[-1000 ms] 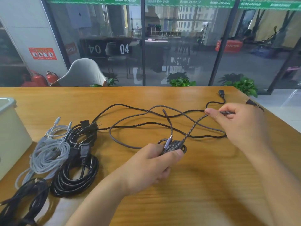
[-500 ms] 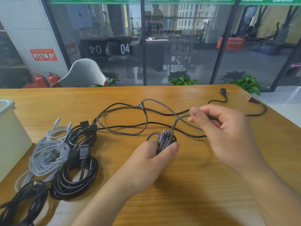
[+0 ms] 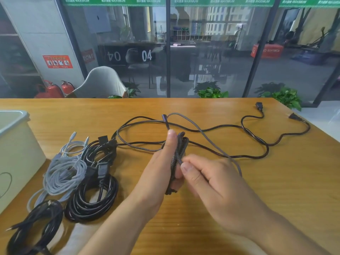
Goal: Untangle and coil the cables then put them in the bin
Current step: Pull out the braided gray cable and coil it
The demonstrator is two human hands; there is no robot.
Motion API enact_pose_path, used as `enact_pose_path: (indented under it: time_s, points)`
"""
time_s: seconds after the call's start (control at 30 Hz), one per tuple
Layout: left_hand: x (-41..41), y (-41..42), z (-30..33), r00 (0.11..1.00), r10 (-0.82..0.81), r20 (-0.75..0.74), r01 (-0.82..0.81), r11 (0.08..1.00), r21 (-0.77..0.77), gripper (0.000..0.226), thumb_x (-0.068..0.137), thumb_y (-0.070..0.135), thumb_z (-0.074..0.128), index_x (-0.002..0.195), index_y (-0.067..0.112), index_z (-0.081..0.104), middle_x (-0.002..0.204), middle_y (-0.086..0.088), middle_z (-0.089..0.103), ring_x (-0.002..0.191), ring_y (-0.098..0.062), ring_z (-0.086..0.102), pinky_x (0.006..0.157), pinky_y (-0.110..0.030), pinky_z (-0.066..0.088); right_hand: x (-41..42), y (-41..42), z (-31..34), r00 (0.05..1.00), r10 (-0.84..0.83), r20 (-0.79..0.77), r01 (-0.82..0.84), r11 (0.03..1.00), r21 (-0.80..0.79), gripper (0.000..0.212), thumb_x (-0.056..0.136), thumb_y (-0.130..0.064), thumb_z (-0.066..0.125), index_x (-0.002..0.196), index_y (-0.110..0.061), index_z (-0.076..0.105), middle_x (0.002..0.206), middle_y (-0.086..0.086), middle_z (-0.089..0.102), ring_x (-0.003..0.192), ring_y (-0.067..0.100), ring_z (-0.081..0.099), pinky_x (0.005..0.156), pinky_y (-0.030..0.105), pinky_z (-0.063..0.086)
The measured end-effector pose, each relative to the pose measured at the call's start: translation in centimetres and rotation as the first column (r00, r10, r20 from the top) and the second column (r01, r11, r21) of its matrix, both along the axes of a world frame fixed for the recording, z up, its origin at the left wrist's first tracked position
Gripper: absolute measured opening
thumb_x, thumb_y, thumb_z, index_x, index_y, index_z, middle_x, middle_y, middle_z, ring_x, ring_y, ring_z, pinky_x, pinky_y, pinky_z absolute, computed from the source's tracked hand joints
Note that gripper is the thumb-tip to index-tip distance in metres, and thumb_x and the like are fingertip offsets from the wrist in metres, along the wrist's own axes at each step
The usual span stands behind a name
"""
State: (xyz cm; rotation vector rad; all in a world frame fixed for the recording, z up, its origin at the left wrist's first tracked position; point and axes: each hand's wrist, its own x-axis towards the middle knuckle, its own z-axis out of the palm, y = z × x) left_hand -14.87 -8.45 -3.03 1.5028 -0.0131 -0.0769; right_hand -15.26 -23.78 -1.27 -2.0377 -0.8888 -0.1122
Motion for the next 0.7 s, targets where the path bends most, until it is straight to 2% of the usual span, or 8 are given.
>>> enact_pose_path:
  time_s: [0.03, 0.1, 0.2, 0.3, 0.43, 0.53, 0.6, 0.7]
  points:
    - [0.0, 0.1, 0.0, 1.0, 0.009, -0.007, -0.009, 1.0, -0.015, 0.081, 0.09, 0.084, 0.034, 0.073, 0.007, 0.052, 0.062, -0.007, 0.036, 0.054, -0.019, 0.034, 0.056, -0.033, 0.029, -0.2, 0.3, -0.3, 1.0, 0.019, -0.023, -0.02, 0.999, -0.027, 0.034, 0.111, -0.033, 0.041, 0.08, -0.034, 0.055, 0.061, -0.022, 0.056, 0.059, 0.008, 0.056, 0.057, 0.017, 0.036]
    - [0.0, 0.5, 0.0, 1.0, 0.019, -0.025, -0.02, 0.998, -0.067, 0.076, 0.085, 0.088, 0.041, 0.081, 0.014, 0.06, 0.068, -0.012, 0.04, 0.054, -0.02, 0.037, 0.053, -0.03, 0.03, -0.4, 0.6, -0.8, 0.994, 0.057, -0.094, -0.063, 0.996, -0.059, 0.035, 0.112, -0.033, 0.039, 0.081, -0.027, 0.054, 0.061, -0.009, 0.057, 0.057, 0.015, 0.053, 0.056, 0.025, 0.037]
    - [0.3, 1.2, 0.3, 1.0, 0.008, -0.028, -0.014, 0.979, -0.203, 0.061, 0.089, 0.076, 0.049, 0.083, 0.015, 0.055, 0.064, -0.005, 0.038, 0.048, -0.016, 0.027, 0.045, -0.026, 0.021, -0.6, 0.9, -1.1, 0.967, 0.144, -0.211, -0.174, 0.976, -0.13, 0.038, 0.112, -0.035, 0.036, 0.09, -0.016, 0.06, 0.06, -0.007, 0.057, 0.056, 0.01, 0.054, 0.06, 0.016, 0.036]
    - [0.8, 1.9, 0.6, 0.999, 0.033, 0.011, -0.027, 0.946, -0.323, 0.051, 0.097, 0.059, 0.048, 0.074, 0.014, 0.046, 0.061, -0.004, 0.03, 0.046, -0.014, 0.023, 0.053, -0.033, 0.02, -0.8, 1.4, -1.5, 0.904, 0.25, -0.347, -0.311, 0.941, -0.134, 0.037, 0.112, -0.037, 0.035, 0.097, -0.019, 0.063, 0.056, -0.012, 0.053, 0.052, 0.006, 0.052, 0.06, 0.013, 0.037]
    - [0.8, 2.0, 0.8, 0.998, 0.031, 0.046, -0.016, 0.959, -0.283, 0.055, 0.098, 0.061, 0.046, 0.071, 0.012, 0.041, 0.058, -0.004, 0.029, 0.048, -0.017, 0.02, 0.055, -0.036, 0.02, -0.8, 1.7, -2.0, 0.901, 0.267, -0.342, -0.315, 0.944, -0.093, 0.036, 0.112, -0.04, 0.036, 0.093, -0.023, 0.061, 0.055, -0.013, 0.052, 0.055, 0.008, 0.05, 0.06, 0.015, 0.037]
    - [0.5, 1.9, 0.9, 0.999, 0.016, 0.029, -0.008, 0.965, -0.26, 0.058, 0.09, 0.069, 0.051, 0.086, 0.011, 0.048, 0.063, -0.004, 0.031, 0.047, -0.015, 0.022, 0.052, -0.031, 0.021, -0.9, 1.7, -2.1, 0.922, 0.234, -0.308, -0.254, 0.967, -0.027, 0.038, 0.108, -0.046, 0.035, 0.089, -0.026, 0.06, 0.057, -0.01, 0.05, 0.055, 0.007, 0.046, 0.059, 0.018, 0.036]
    - [0.4, 1.9, 0.8, 0.999, 0.022, 0.035, -0.016, 0.986, -0.166, 0.062, 0.089, 0.071, 0.05, 0.087, 0.01, 0.052, 0.063, -0.004, 0.033, 0.045, -0.015, 0.025, 0.049, -0.031, 0.02, -0.7, 1.4, -1.7, 0.955, 0.141, -0.261, -0.13, 0.99, 0.06, 0.043, 0.105, -0.055, 0.035, 0.087, -0.026, 0.061, 0.057, -0.006, 0.043, 0.053, 0.013, 0.04, 0.054, 0.023, 0.033]
    - [0.1, 1.7, 0.8, 0.997, 0.002, 0.08, -0.004, 0.999, 0.033, 0.067, 0.099, 0.066, 0.04, 0.072, 0.004, 0.044, 0.06, -0.004, 0.032, 0.05, -0.018, 0.027, 0.055, -0.034, 0.022, 0.3, 0.3, -0.8, 0.989, -0.012, -0.144, 0.04, 0.981, 0.191, 0.042, 0.101, -0.057, 0.037, 0.085, -0.028, 0.063, 0.056, -0.004, 0.035, 0.052, 0.018, 0.032, 0.051, 0.025, 0.028]
